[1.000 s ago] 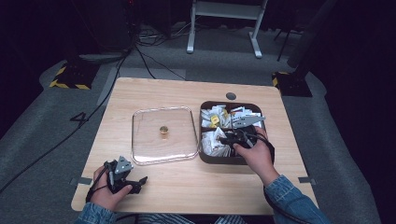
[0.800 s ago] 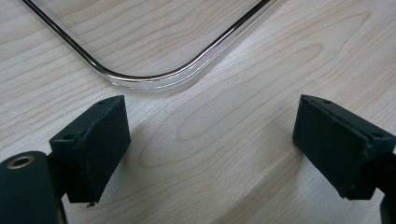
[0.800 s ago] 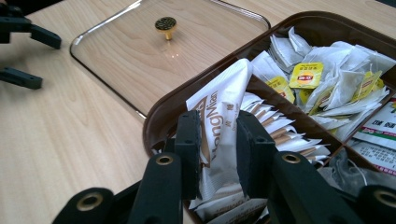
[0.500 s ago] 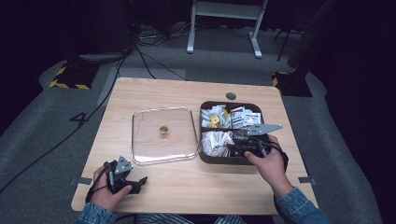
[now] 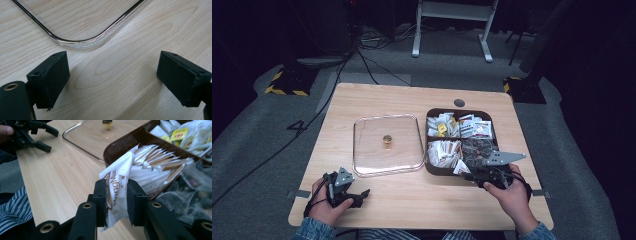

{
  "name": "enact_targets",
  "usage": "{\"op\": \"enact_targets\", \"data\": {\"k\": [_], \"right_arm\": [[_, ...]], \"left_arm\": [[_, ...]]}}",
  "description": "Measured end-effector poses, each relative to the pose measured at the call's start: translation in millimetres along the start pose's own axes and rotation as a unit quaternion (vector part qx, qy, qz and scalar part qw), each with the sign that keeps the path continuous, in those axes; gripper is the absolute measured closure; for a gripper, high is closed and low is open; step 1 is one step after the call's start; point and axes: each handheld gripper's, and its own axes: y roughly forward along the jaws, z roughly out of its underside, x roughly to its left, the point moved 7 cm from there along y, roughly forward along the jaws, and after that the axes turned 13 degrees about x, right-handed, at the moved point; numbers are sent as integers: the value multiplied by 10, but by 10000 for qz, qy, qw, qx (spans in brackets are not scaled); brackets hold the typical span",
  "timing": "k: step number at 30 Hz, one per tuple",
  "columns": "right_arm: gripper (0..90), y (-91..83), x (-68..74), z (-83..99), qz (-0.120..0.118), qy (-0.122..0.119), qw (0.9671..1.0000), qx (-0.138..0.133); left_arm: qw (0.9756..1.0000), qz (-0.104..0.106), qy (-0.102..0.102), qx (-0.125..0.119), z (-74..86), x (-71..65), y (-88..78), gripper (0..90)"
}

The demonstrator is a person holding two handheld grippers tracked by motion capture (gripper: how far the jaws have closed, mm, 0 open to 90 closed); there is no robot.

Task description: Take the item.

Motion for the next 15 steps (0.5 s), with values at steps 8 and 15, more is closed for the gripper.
{"op": "enact_targets", "data": {"k": [8,15], "right_arm": [[718,134,77,255,-99,4,9999,137],[716,262,110,374,-131,-24,9995,296]], "left_arm": [[10000,-2,6,1,0,1,0,114],[10000,-2,6,1,0,1,0,114]]}}
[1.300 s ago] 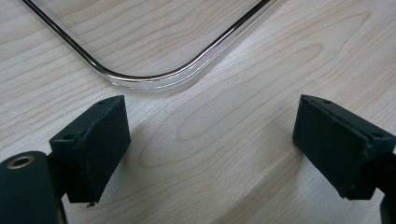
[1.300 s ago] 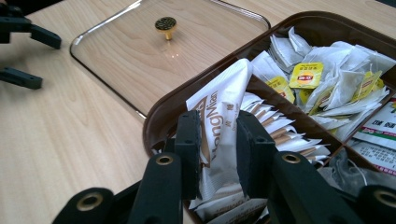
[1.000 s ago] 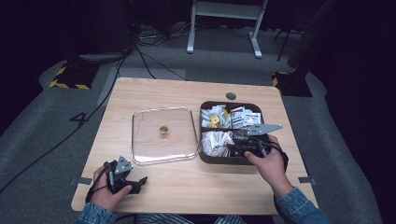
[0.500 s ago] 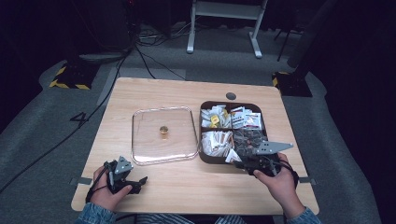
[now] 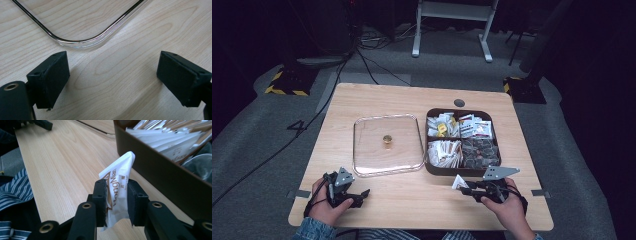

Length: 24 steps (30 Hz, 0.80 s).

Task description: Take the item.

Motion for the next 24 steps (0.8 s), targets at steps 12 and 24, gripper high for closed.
{"op": "enact_targets", "data": {"k": [12,24], "right_arm": [[708,248,95,102,-108,-189,9990,383],[685,363,158,153,-146,-333,9976,598]], "left_arm": [[10000,3,6,2,0,0,0,113],[10000,8,7,4,0,-1,0,112]]}}
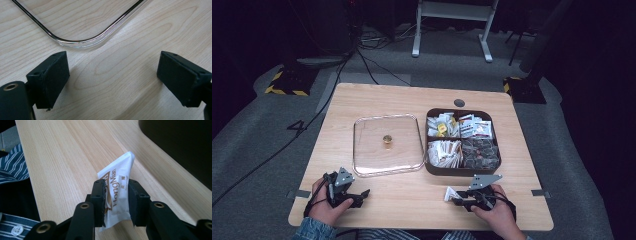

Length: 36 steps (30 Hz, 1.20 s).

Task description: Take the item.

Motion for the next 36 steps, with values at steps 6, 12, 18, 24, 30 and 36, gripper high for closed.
{"op": "enact_targets", "data": {"k": [6,12,18,24,30,36], "right_arm": [[592,51,30,7,8,-100,9999,107],[355,72,45,-12,8,-54,10000,70],[299,26,40,-70,22,-30,9999,-98],[294,-73,-6,-127,29,89,9996,-264],[296,-185,-43,-185,64,117,9991,-413],[300,-314,-54,-314,136,26,9985,-525]], "left_arm": [[10000,-3,-1,3,0,0,-1,112],[10000,0,0,-1,0,0,0,112],[10000,0,17,-2,4,-4,-1,112],[10000,4,29,-1,7,-5,-3,113],[10000,6,27,2,7,-5,-3,112],[10000,4,20,0,5,-4,-2,111]]}}
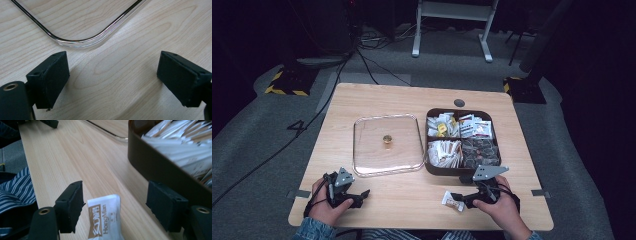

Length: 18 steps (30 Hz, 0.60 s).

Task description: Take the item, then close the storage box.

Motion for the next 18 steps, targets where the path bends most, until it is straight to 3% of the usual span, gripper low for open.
{"op": "enact_targets", "data": {"k": [13,18], "right_arm": [[289,-324,-129,-462,263,51,9991,-333],[278,-369,-171,-639,290,69,9985,-458]], "left_arm": [[10000,-7,20,13,-13,9,6,107],[10000,-11,20,12,-14,10,6,107]]}}
